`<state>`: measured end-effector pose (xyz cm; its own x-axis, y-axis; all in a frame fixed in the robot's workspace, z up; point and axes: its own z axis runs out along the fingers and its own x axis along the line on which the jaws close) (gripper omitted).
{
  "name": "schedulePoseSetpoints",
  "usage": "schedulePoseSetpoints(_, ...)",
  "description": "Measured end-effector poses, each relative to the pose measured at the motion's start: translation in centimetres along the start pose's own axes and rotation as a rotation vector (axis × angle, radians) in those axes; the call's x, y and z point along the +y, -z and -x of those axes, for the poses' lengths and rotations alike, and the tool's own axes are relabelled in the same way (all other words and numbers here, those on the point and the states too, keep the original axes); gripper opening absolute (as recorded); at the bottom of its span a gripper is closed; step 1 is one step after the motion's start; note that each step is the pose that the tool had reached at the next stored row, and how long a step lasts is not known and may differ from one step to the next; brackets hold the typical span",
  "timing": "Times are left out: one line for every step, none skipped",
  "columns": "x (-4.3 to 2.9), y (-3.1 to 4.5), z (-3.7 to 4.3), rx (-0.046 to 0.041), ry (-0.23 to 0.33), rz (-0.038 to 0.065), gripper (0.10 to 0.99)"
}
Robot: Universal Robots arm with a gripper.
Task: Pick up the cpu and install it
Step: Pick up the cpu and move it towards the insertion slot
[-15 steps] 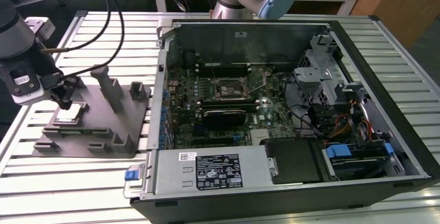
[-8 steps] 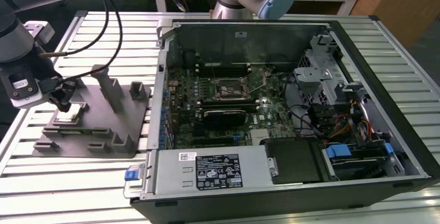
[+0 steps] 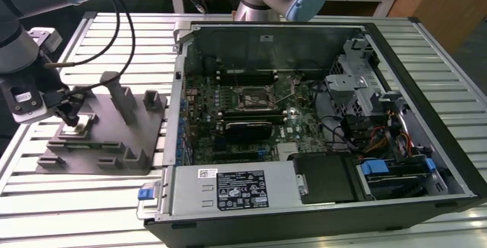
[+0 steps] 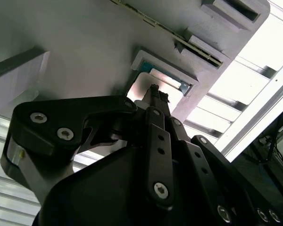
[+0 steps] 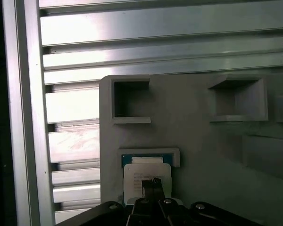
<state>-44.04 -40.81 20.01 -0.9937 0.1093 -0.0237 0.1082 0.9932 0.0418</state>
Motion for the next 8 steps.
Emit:
schedulePoseSetpoints(0.0, -0.07, -0.02, -0.0001, -0.002, 0.0, 0.106)
schedulePoseSetpoints(-0.01, -0.14, -0.04, 0.0, -0.004, 0.0, 0.106)
schedulePoseSetpoints(-0.02, -0.22, -0.06, -0.0002, -0.006, 0.0, 0.106)
schedulePoseSetpoints(-0.02, -0.28, -0.07, -0.0003, -0.007, 0.0, 0.106)
schedulePoseSetpoints(-0.02, -0.29, -0.07, -0.0002, -0.007, 0.0, 0.106)
schedulePoseSetpoints(-0.02, -0.29, -0.07, -0.0001, -0.007, 0.0, 0.106)
schedulePoseSetpoints(-0.02, -0.29, -0.07, -0.0001, -0.007, 0.0, 0.106)
schedulePoseSetpoints(-0.02, -0.29, -0.07, -0.0002, -0.007, 0.0, 0.106)
